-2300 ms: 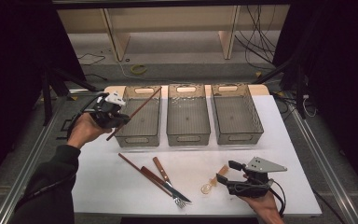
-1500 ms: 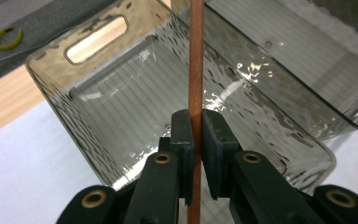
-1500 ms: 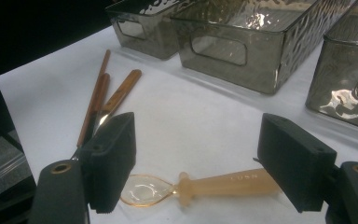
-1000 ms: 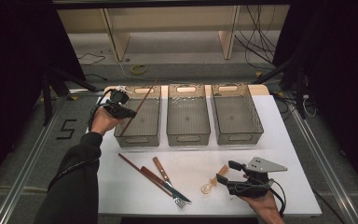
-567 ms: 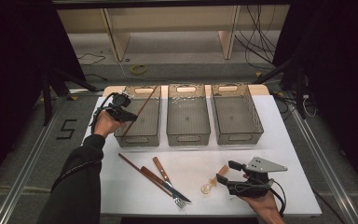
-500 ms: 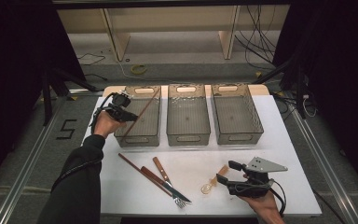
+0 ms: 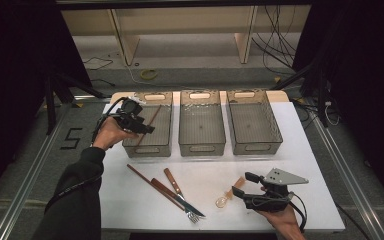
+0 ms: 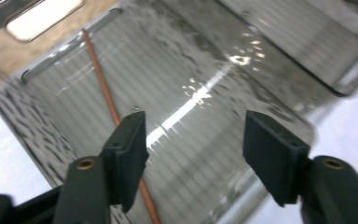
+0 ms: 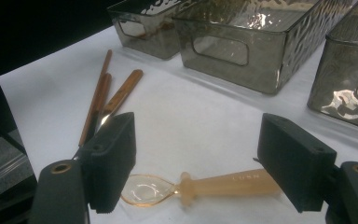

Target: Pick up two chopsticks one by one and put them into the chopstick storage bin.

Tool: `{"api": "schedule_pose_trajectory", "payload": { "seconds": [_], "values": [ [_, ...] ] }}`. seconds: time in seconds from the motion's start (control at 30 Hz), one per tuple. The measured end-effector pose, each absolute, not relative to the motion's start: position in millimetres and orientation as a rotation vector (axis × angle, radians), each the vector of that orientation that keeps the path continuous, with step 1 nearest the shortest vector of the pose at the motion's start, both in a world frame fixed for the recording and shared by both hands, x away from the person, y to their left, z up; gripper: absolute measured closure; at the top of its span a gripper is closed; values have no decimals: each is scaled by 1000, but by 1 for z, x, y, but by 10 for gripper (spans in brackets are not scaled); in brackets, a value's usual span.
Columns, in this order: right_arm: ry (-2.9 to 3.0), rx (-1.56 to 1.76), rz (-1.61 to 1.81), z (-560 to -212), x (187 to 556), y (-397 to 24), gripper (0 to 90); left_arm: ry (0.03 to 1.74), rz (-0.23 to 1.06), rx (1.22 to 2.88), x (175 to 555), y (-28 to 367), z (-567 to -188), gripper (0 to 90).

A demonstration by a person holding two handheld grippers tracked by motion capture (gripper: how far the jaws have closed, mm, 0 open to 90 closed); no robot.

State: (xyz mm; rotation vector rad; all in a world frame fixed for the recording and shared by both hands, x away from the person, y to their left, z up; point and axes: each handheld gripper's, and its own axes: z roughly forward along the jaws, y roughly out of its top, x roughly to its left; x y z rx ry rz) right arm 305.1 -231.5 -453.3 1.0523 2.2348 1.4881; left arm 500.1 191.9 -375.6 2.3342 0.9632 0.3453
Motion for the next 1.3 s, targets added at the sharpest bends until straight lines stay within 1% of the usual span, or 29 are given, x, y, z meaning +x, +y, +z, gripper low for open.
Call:
{"api": "schedule_pose_trajectory", "payload": {
  "seconds": [0.13,0.43,0.8,1.03,1.3],
  "values": [
    [2235,1051,1488,-453,305,-231,288,891,335,2365,487,191,-370,322],
    [2238,1049,1486,-453,305,-231,288,722,311,2434,459,189,-367,264],
    [2238,1048,1486,-453,305,-230,288,622,299,2502,440,192,-377,253],
    [2240,1050,1485,-454,305,-230,288,516,286,2590,427,187,-383,245],
    [2241,1052,1487,-454,305,-230,288,451,255,2672,420,186,-400,224]
  ]
}}
